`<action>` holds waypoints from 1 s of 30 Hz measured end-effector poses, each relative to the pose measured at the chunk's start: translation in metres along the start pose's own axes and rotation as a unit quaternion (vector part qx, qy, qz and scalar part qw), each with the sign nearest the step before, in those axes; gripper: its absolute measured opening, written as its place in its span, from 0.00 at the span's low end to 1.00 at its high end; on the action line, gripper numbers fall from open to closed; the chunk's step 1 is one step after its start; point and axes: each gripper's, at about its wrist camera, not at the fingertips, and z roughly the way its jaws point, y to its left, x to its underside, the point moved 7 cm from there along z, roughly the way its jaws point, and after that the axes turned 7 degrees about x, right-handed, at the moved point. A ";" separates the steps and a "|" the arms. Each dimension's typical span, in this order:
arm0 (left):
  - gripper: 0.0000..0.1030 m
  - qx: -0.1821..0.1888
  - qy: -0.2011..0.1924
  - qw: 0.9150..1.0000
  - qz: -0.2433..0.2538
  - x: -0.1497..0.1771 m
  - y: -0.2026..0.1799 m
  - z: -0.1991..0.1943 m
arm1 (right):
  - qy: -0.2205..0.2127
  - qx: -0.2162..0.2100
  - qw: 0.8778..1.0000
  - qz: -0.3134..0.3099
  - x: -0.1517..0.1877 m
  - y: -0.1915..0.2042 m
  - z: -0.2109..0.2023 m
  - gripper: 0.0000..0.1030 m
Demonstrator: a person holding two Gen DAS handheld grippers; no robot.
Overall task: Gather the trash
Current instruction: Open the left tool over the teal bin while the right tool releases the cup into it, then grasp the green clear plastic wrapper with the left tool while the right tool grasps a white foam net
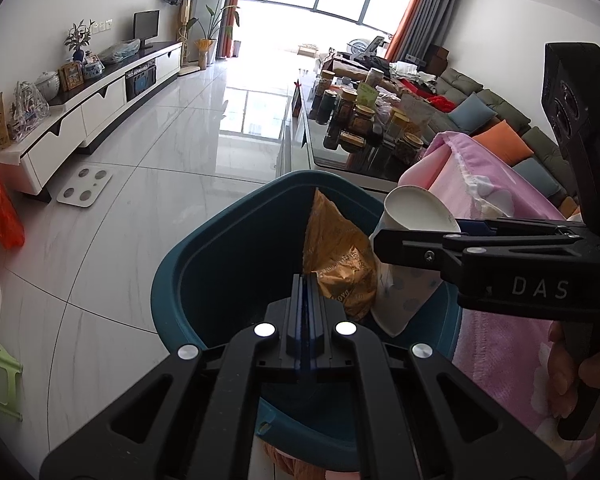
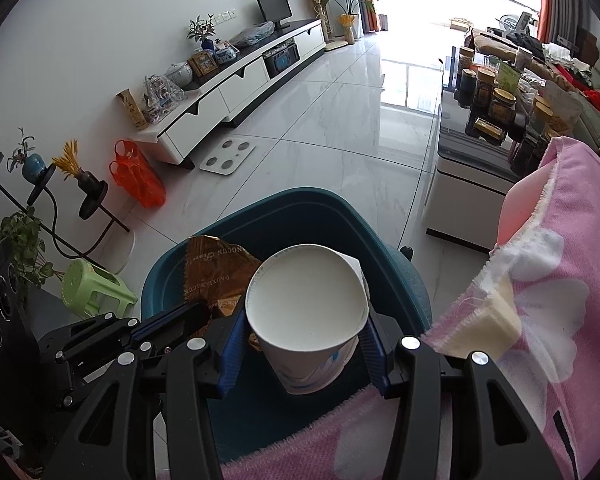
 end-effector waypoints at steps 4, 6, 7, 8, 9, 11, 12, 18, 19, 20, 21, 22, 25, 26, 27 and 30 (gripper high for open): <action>0.10 0.009 0.007 1.000 -0.010 0.002 0.001 0.010 | -0.001 0.004 1.000 0.001 0.000 0.000 0.000 0.55; 0.19 0.004 0.009 1.000 -0.013 0.003 0.003 0.013 | -0.004 0.006 1.000 0.004 0.000 -0.001 -0.002 0.62; 0.20 0.002 0.008 1.000 -0.014 0.003 0.004 0.014 | -0.006 0.006 1.000 0.004 0.000 -0.001 -0.003 0.62; 0.20 0.000 0.005 1.000 -0.016 0.003 0.005 0.013 | -0.007 0.006 1.000 0.004 0.000 -0.001 -0.004 0.62; 0.22 -0.003 0.002 1.000 -0.018 0.003 0.005 0.012 | -0.010 0.003 1.000 0.006 0.000 -0.002 -0.006 0.62; 0.25 -0.008 -0.008 1.000 -0.018 0.002 0.006 0.005 | -0.023 -0.008 1.000 0.013 -0.002 -0.003 -0.015 0.62; 0.28 -0.010 -0.015 1.000 -0.014 0.001 0.005 0.000 | -0.031 -0.013 0.999 0.017 -0.004 -0.004 -0.021 0.62; 0.37 0.028 -0.057 0.997 0.043 -0.005 -0.032 -0.043 | -0.114 -0.056 0.992 0.015 -0.012 -0.010 -0.088 0.63; 0.37 0.039 -0.061 0.996 0.057 -0.005 -0.042 -0.049 | -0.128 -0.056 0.990 0.014 -0.010 -0.014 -0.101 0.63; 0.39 0.051 -0.064 0.994 0.072 -0.004 -0.053 -0.056 | -0.142 -0.056 0.988 0.015 -0.008 -0.018 -0.114 0.63; 0.40 0.064 -0.066 0.992 0.086 -0.002 -0.064 -0.061 | -0.155 -0.056 0.986 0.018 -0.004 -0.024 -0.126 0.65; 0.41 0.077 -0.066 0.990 0.100 0.002 -0.075 -0.066 | -0.166 -0.054 0.984 0.020 0.000 -0.031 -0.138 0.65; 0.43 0.122 -0.057 0.982 0.133 0.014 -0.112 -0.074 | -0.194 -0.041 0.980 0.033 0.012 -0.058 -0.168 0.66; 0.44 0.136 -0.051 0.979 0.142 0.019 -0.124 -0.075 | -0.201 -0.035 0.978 0.039 0.019 -0.068 -0.177 0.66; 0.44 0.150 -0.046 0.976 0.149 0.024 -0.136 -0.076 | -0.208 -0.028 0.977 0.047 0.025 -0.079 -0.185 0.66; 0.48 0.184 -0.030 0.967 0.175 0.040 -0.168 -0.077 | -0.224 0.000 0.972 0.067 0.049 -0.108 -0.206 0.66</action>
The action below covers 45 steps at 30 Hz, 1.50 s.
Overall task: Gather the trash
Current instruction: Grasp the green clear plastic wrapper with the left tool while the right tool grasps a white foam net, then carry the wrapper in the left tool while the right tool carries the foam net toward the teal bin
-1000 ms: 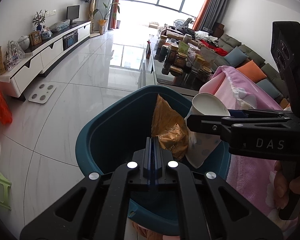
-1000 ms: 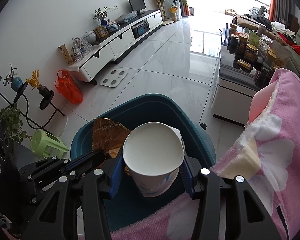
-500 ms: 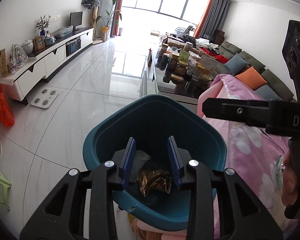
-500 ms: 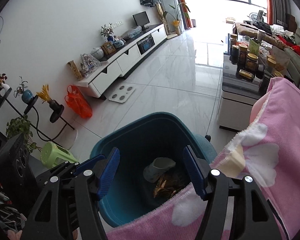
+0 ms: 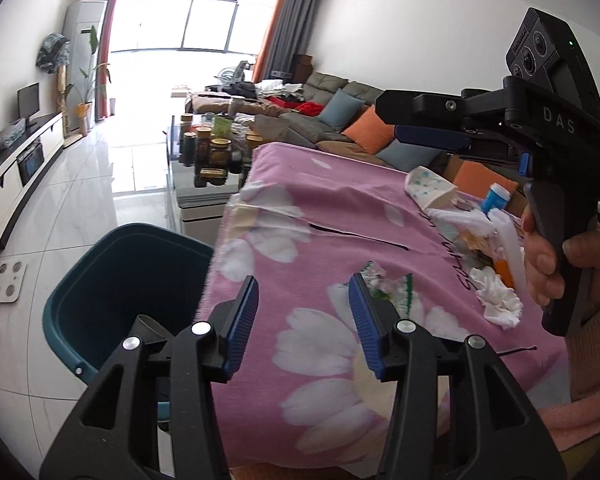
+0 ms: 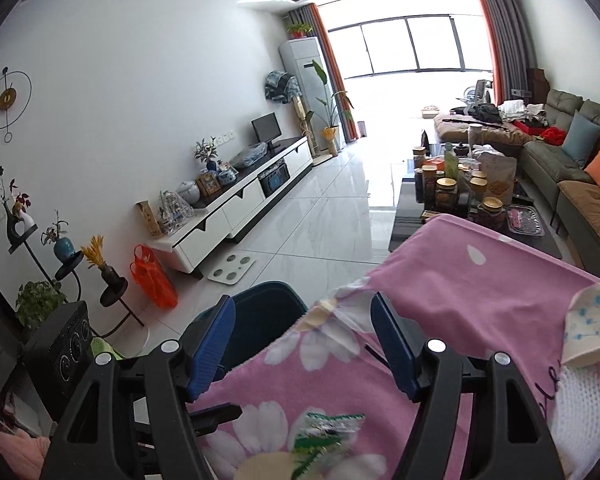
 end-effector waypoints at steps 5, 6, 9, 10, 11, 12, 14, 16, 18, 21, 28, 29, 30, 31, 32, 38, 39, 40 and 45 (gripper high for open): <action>0.56 0.030 0.029 0.999 0.032 0.014 -0.041 0.021 | -0.020 0.063 0.998 0.013 0.021 -0.047 -0.040 0.66; 0.57 0.031 0.035 0.998 0.035 0.017 -0.046 0.027 | -0.025 0.078 0.996 0.018 0.026 -0.056 -0.048 0.66; 0.57 0.021 0.054 0.997 0.040 0.022 -0.053 0.043 | -0.039 0.122 0.991 0.028 0.041 -0.084 -0.072 0.67; 0.57 0.019 0.058 0.997 0.038 0.023 -0.055 0.046 | -0.042 0.133 0.990 0.035 0.048 -0.095 -0.081 0.68; 0.57 0.021 0.061 0.997 0.035 0.024 -0.055 0.050 | -0.045 0.144 0.988 0.044 0.055 -0.105 -0.088 0.69; 0.57 0.021 0.064 0.997 0.031 0.024 -0.055 0.054 | -0.046 0.157 0.985 0.052 0.064 -0.114 -0.096 0.69; 0.57 0.012 0.069 0.997 0.028 0.025 -0.053 0.060 | -0.042 0.181 0.980 0.067 0.080 -0.131 -0.104 0.69; 0.54 0.006 0.079 0.997 0.022 0.026 -0.050 0.066 | -0.033 0.204 0.975 0.076 0.096 -0.146 -0.109 0.69; 0.53 0.003 0.081 0.997 0.018 0.027 -0.048 0.069 | -0.022 0.221 0.971 0.083 0.111 -0.156 -0.111 0.69; 0.44 0.000 0.083 0.996 0.017 0.025 -0.048 0.071 | -0.015 0.233 0.969 0.086 0.124 -0.164 -0.110 0.69; 0.34 -0.007 0.080 0.997 0.012 0.026 -0.049 0.074 | -0.001 0.248 0.966 0.069 0.142 -0.166 -0.103 0.69; 0.31 -0.008 0.079 0.997 0.012 0.026 -0.049 0.074 | 0.001 0.250 0.966 0.065 0.142 -0.165 -0.100 0.68; 0.28 -0.009 0.077 0.997 0.012 0.026 -0.049 0.073 | 0.003 0.252 0.966 0.063 0.143 -0.166 -0.098 0.65; 0.26 -0.010 0.075 0.997 0.012 0.025 -0.048 0.072 | 0.006 0.253 0.965 0.063 0.143 -0.165 -0.097 0.61; 0.23 -0.009 0.073 0.997 0.011 0.024 -0.048 0.071 | 0.010 0.252 0.966 0.063 0.144 -0.165 -0.097 0.59; 0.16 -0.007 0.071 0.997 0.009 0.022 -0.047 0.070 | 0.014 0.245 0.967 0.066 0.145 -0.164 -0.099 0.43; 0.15 -0.007 0.071 0.997 0.010 0.022 -0.048 0.070 | 0.014 0.242 0.968 0.066 0.145 -0.163 -0.100 0.37; 0.14 -0.006 0.070 0.997 0.010 0.022 -0.048 0.069 | 0.013 0.240 0.968 0.065 0.145 -0.162 -0.101 0.35; 0.11 -0.004 0.066 0.998 0.012 0.021 -0.049 0.065 | 0.014 0.237 0.970 0.059 0.144 -0.157 -0.106 0.21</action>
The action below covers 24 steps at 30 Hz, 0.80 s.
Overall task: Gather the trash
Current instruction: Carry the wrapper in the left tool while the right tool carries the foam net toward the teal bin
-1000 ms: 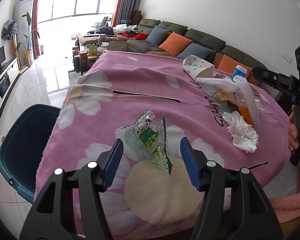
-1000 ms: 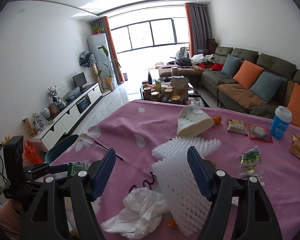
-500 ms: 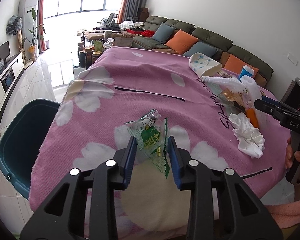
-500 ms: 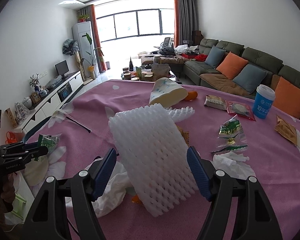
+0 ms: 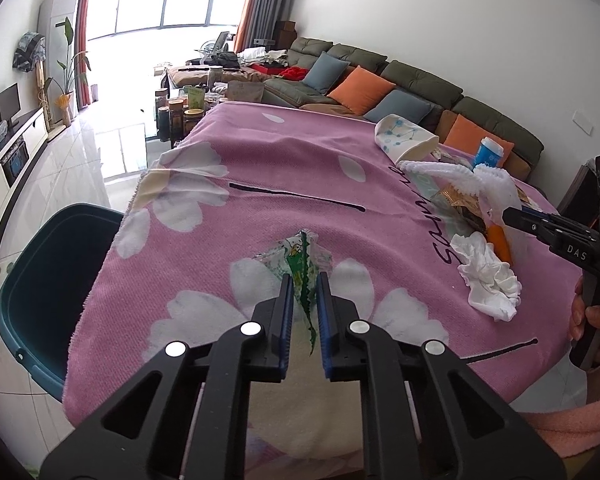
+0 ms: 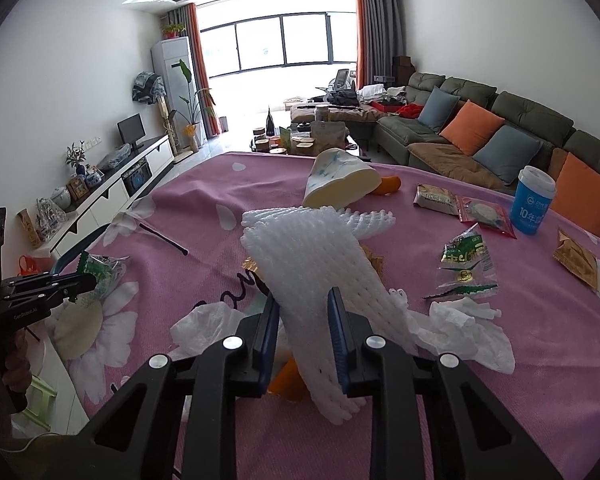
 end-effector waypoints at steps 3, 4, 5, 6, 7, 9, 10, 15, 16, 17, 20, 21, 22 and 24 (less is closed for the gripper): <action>0.10 0.000 -0.003 1.000 0.000 0.000 0.000 -0.003 | -0.004 -0.002 1.000 0.004 -0.002 -0.001 -0.005 0.14; 0.10 0.000 -0.004 1.000 0.000 -0.001 0.000 -0.004 | -0.007 -0.003 1.000 0.006 -0.003 -0.002 -0.007 0.14; 0.10 0.001 -0.006 1.000 -0.001 -0.001 0.000 -0.005 | -0.009 -0.004 1.000 0.008 -0.004 -0.003 -0.010 0.14; 0.10 0.002 -0.008 1.000 -0.001 -0.002 0.000 -0.007 | -0.011 -0.005 1.000 0.009 -0.006 -0.004 -0.012 0.13; 0.10 0.002 -0.010 1.000 -0.001 -0.002 0.000 -0.009 | -0.014 -0.005 1.000 0.010 -0.007 -0.005 -0.015 0.13; 0.10 0.003 -0.015 1.000 0.000 -0.004 -0.001 -0.013 | -0.021 -0.005 1.000 0.014 -0.010 -0.007 -0.021 0.13; 0.10 0.004 -0.017 1.000 0.000 -0.004 -0.001 -0.015 | -0.024 -0.007 1.000 0.016 -0.012 -0.008 -0.023 0.12; 0.10 0.005 -0.026 1.000 0.001 -0.007 -0.001 -0.024 | -0.039 -0.022 0.999 0.025 -0.021 -0.008 -0.037 0.12; 0.10 0.006 -0.028 1.000 0.001 -0.006 -0.001 -0.026 | -0.040 -0.027 0.998 0.027 -0.022 -0.007 -0.039 0.12; 0.10 0.007 -0.029 1.000 0.001 -0.007 -0.001 -0.028 | -0.041 -0.034 0.998 0.030 -0.023 -0.006 -0.041 0.12; 0.10 0.009 -0.034 0.999 0.003 -0.008 -0.003 -0.034 | -0.047 -0.061 0.996 0.041 -0.027 -0.001 -0.048 0.12; 0.10 0.010 -0.036 0.999 0.004 -0.008 -0.003 -0.035 | -0.050 -0.067 0.996 0.041 -0.029 0.001 -0.050 0.12; 0.10 0.011 -0.037 0.999 0.005 -0.008 -0.003 -0.037 | -0.051 -0.074 0.995 0.042 -0.030 0.004 -0.051 0.12; 0.10 0.011 -0.040 0.999 0.006 -0.009 -0.004 -0.041 | -0.054 -0.084 0.994 0.041 -0.033 0.011 -0.054 0.12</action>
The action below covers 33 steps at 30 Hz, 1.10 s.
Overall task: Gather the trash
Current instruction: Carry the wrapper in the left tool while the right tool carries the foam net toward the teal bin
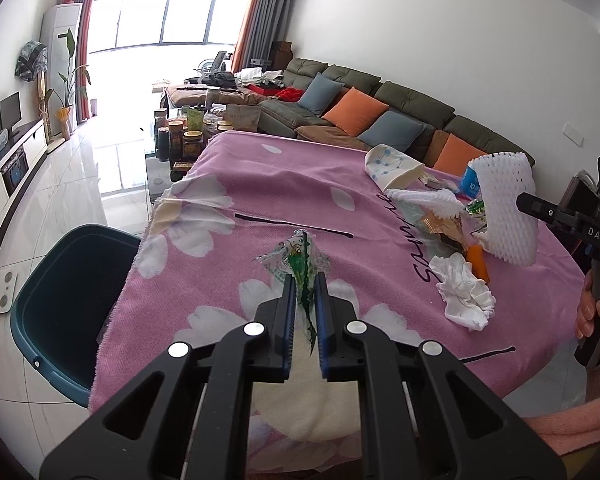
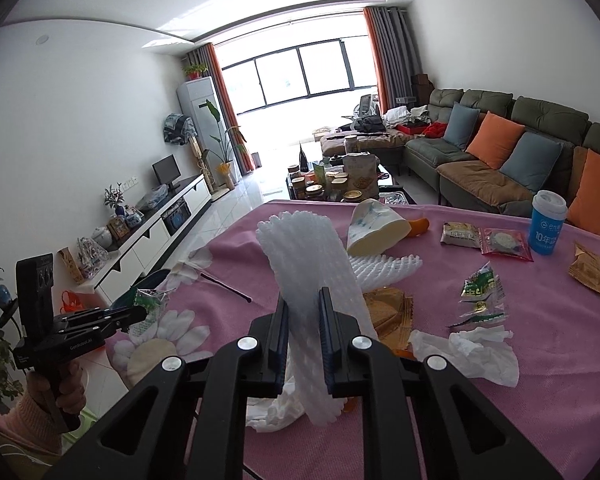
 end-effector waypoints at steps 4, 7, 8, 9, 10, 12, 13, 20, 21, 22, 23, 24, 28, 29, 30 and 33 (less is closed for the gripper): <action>0.10 0.001 -0.005 1.000 -0.001 -0.001 0.000 -0.005 | -0.002 -0.033 0.999 0.003 -0.004 0.015 0.004 0.12; 0.10 0.001 -0.009 1.000 -0.001 -0.003 0.000 -0.010 | -0.001 -0.054 0.999 0.003 -0.006 0.026 0.009 0.12; 0.10 0.000 -0.010 1.000 -0.001 -0.003 0.000 -0.011 | 0.000 -0.063 0.998 0.004 -0.007 0.032 0.012 0.12; 0.10 0.000 -0.012 1.000 -0.001 -0.003 0.000 -0.014 | 0.002 -0.072 0.997 0.004 -0.008 0.037 0.014 0.12; 0.10 -0.001 -0.013 1.000 -0.001 -0.003 0.001 -0.016 | 0.002 -0.079 0.997 0.002 -0.009 0.041 0.018 0.12; 0.10 -0.003 -0.015 1.000 -0.002 -0.004 0.002 -0.019 | 0.005 -0.092 0.996 -0.002 -0.010 0.052 0.023 0.12; 0.10 -0.005 -0.017 1.000 -0.003 -0.004 0.003 -0.021 | 0.007 -0.099 0.995 -0.003 -0.010 0.057 0.026 0.12; 0.10 -0.016 -0.025 1.000 -0.009 -0.005 0.010 -0.035 | 0.022 -0.135 0.990 -0.013 -0.009 0.086 0.045 0.12; 0.10 -0.018 -0.026 0.999 -0.010 -0.006 0.011 -0.037 | 0.023 -0.139 0.990 -0.014 -0.009 0.089 0.047 0.12; 0.10 -0.019 -0.027 0.999 -0.011 -0.006 0.013 -0.038 | 0.026 -0.143 0.989 -0.015 -0.009 0.093 0.050 0.12; 0.10 -0.021 -0.027 0.999 -0.012 -0.006 0.014 -0.040 | 0.028 -0.148 0.989 -0.016 -0.009 0.096 0.052 0.12; 0.10 -0.023 -0.028 0.999 -0.013 -0.006 0.015 -0.041 | 0.029 -0.151 0.988 -0.017 -0.009 0.100 0.054 0.12; 0.10 -0.030 -0.030 0.999 -0.016 -0.006 0.019 -0.049 | 0.034 -0.163 0.986 -0.022 -0.009 0.115 0.061 0.12; 0.10 -0.032 -0.031 0.999 -0.018 -0.006 0.021 -0.050 | 0.035 -0.167 0.985 -0.024 -0.009 0.118 0.063 0.12; 0.10 -0.035 -0.032 0.999 -0.019 -0.006 0.022 -0.052 | 0.036 -0.170 0.984 -0.025 -0.008 0.122 0.064 0.12; 0.10 -0.041 -0.033 0.998 -0.024 -0.005 0.027 -0.055 | 0.040 -0.180 0.982 -0.029 -0.008 0.132 0.069 0.12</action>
